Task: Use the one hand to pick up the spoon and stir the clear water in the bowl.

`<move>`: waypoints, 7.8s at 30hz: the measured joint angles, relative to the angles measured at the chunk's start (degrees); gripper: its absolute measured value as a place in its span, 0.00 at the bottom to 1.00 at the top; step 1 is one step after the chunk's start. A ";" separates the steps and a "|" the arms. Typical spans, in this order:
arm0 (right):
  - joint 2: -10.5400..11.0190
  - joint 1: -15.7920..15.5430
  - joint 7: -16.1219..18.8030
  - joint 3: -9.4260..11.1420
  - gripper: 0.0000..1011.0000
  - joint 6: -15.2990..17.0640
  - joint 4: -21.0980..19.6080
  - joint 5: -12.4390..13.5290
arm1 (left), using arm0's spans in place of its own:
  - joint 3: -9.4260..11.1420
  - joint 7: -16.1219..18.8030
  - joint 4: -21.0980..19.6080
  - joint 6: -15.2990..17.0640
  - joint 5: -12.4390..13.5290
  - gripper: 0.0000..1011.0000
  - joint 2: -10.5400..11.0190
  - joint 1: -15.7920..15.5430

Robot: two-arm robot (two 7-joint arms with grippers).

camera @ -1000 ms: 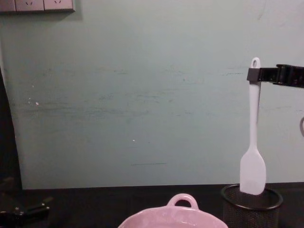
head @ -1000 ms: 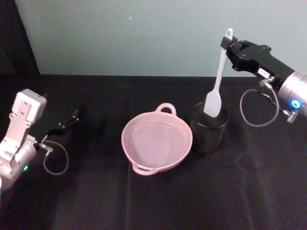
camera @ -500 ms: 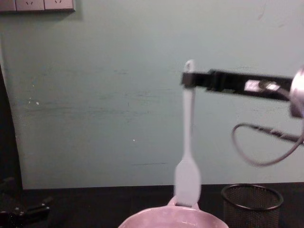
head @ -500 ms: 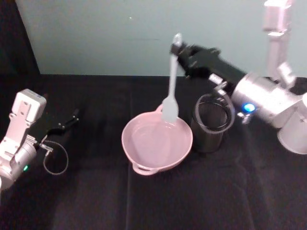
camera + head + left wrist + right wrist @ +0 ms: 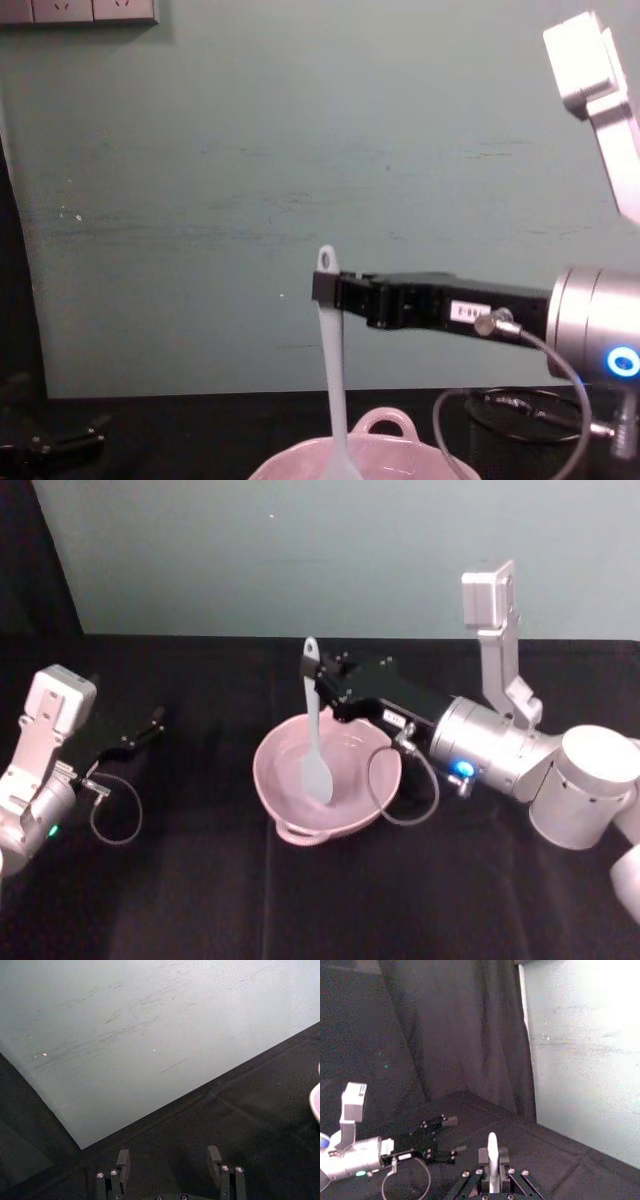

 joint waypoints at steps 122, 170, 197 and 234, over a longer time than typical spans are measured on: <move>-4.68 -2.58 1.80 3.02 0.11 -4.28 3.60 -2.98 | 0.00 0.00 0.00 0.00 0.00 1.00 0.00 0.00; -2.31 -4.32 -0.58 5.62 0.11 -2.27 0.47 -2.65 | 0.00 0.00 0.00 0.00 0.01 1.00 0.00 0.00; -9.42 6.13 1.05 2.40 0.11 -4.65 15.87 -4.53 | 0.00 0.00 0.00 0.00 0.00 1.00 0.00 0.00; -5.35 -2.45 0.14 3.58 0.11 -3.34 3.72 -4.75 | 0.00 0.00 0.00 0.00 0.00 1.00 0.00 0.00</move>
